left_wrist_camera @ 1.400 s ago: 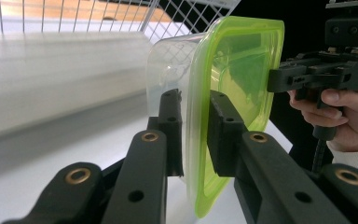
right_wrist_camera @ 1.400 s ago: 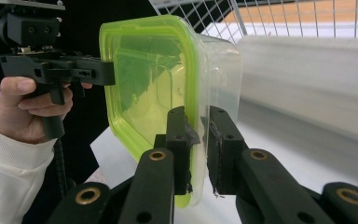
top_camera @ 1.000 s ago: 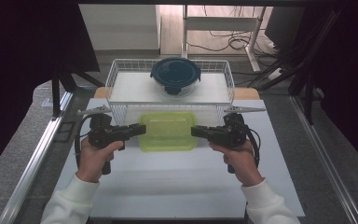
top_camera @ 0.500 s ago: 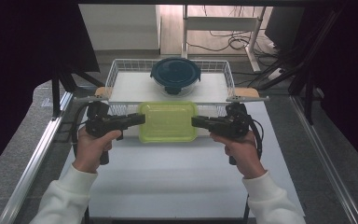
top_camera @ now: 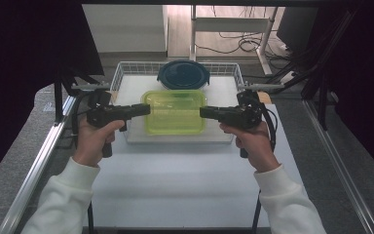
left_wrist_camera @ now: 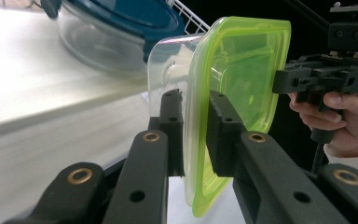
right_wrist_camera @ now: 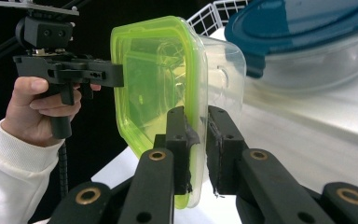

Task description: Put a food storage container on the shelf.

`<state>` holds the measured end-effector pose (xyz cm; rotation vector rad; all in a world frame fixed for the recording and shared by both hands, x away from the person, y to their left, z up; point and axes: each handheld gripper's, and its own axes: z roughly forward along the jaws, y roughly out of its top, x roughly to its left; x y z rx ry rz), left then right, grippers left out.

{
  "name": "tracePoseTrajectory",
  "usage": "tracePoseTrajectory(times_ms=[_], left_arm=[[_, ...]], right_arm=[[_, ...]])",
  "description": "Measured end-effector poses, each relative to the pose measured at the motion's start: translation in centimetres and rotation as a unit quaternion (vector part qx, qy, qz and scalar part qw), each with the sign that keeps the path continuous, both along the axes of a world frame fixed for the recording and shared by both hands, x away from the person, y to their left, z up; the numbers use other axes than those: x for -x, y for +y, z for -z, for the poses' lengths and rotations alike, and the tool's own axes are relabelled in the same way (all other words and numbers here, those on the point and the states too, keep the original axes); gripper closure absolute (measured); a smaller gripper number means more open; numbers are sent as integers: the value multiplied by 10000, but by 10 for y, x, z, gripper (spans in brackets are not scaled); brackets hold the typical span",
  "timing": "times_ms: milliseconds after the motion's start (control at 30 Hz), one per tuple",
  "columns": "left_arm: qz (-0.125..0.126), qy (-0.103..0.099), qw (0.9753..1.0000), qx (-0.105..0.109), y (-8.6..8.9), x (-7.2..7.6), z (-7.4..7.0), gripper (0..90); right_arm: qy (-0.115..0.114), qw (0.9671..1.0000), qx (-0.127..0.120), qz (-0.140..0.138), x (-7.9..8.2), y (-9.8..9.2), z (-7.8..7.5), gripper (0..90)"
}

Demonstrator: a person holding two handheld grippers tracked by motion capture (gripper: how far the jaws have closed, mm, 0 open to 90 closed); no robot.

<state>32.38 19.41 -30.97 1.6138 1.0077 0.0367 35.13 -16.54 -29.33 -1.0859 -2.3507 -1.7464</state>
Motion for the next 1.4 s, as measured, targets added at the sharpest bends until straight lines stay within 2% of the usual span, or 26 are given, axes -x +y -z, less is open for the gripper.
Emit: tracePoseTrajectory(times_ms=[200, 400, 667, 800, 933, 1067, 1200, 1400], left_arm=[[-15, -71, 10000, -34, 3, -8, -17, 786], [-24, -80, 10000, -10, 6, -19, -32, 789], [-44, -96, 9998, -181, 4, -38, -55, 788], [-31, -74, 9998, -195, 2, -50, -63, 788], [-20, -81, 9997, -238, -1, -63, -69, 788], [-82, -15, 9997, -222, -4, -77, -74, 790], [-77, 113, 9995, -269, -6, -94, -75, 791], [-65, 500, 9986, -165, -7, -119, -64, 791]], right_arm=[[-23, 10000, -4, 2, -9, 3, -16, 796], [-163, 9999, -5, 6, -15, 7, -33, 795], [-105, 9999, -121, 65, -34, 7, -45, 797], [-52, 9997, -188, 112, -45, 4, -51, 799], [-18, 9997, -145, 207, -55, 3, -58, 800], [-1, 9995, -117, 299, -65, 2, -64, 801], [139, 9991, -64, 384, -81, 1, -67, 801], [404, 9982, -19, 448, -101, 1, -62, 801]])
